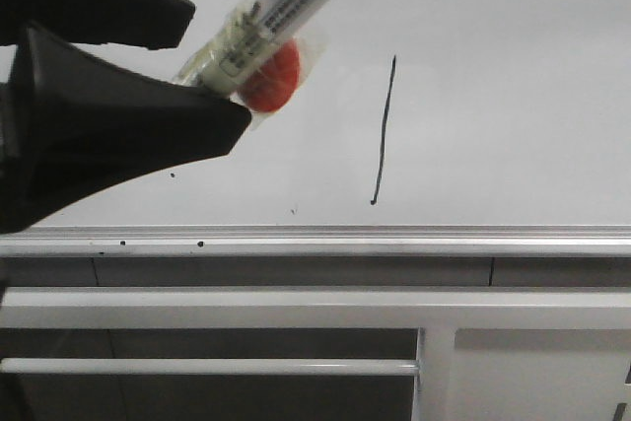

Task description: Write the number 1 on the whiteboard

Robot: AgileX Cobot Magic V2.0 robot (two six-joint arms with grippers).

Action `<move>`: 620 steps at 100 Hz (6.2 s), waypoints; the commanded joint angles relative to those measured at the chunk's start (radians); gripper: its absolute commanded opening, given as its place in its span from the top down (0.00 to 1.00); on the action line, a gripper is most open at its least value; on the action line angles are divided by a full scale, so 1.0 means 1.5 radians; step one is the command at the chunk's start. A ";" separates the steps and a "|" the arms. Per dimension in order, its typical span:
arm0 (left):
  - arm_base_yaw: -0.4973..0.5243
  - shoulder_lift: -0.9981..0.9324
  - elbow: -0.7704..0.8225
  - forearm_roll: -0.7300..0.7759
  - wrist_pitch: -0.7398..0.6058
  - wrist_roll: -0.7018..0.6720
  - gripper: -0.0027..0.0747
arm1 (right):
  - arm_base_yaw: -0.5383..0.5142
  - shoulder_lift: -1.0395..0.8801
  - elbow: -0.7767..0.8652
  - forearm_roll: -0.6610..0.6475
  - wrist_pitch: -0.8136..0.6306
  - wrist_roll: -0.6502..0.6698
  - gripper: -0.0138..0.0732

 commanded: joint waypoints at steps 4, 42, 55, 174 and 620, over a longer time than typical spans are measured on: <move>-0.005 -0.005 -0.022 0.008 -0.047 -0.006 0.42 | 0.001 -0.006 -0.025 0.004 -0.043 -0.001 0.89; -0.005 -0.005 -0.022 0.007 -0.037 -0.006 0.42 | 0.001 -0.009 -0.026 0.003 -0.058 -0.001 0.89; -0.005 -0.005 -0.022 0.005 -0.037 -0.006 0.42 | 0.001 -0.009 -0.026 0.001 -0.058 -0.001 0.89; -0.005 -0.005 -0.022 0.001 -0.043 -0.006 0.99 | -0.009 -0.042 -0.026 -0.001 -0.061 -0.001 0.72; -0.076 0.340 0.092 -0.154 -0.709 -0.703 0.49 | -0.011 -0.280 0.146 -0.313 -0.064 0.179 0.91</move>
